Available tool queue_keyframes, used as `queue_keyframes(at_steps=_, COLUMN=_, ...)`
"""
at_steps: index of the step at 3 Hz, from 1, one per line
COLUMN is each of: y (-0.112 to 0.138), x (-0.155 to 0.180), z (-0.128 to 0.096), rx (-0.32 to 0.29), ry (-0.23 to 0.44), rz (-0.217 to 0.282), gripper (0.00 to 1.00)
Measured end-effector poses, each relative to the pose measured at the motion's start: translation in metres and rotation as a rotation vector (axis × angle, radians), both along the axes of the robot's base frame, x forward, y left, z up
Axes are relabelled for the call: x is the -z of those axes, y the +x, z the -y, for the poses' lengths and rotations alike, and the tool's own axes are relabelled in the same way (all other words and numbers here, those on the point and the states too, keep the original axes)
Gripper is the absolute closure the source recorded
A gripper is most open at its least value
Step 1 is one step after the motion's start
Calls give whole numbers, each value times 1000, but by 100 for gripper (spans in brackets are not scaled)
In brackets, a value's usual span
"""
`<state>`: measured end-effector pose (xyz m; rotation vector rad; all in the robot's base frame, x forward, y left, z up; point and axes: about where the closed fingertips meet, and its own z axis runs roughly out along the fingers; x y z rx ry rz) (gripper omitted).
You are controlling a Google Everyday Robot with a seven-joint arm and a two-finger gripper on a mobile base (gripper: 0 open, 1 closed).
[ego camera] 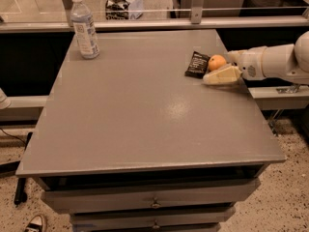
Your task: Move orange near rxbar chocolate
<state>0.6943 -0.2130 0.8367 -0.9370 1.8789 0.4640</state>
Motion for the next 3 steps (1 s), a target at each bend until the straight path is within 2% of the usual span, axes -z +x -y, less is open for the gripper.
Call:
queue_keyframes(at_steps=2, y=-4, x=-3, z=-2, rx=-19, ry=20, rz=-4, gripper=0)
queue_keyframes(at_steps=3, y=-17, x=-18, z=9, rx=-57, ry=50, rz=22, gripper=0)
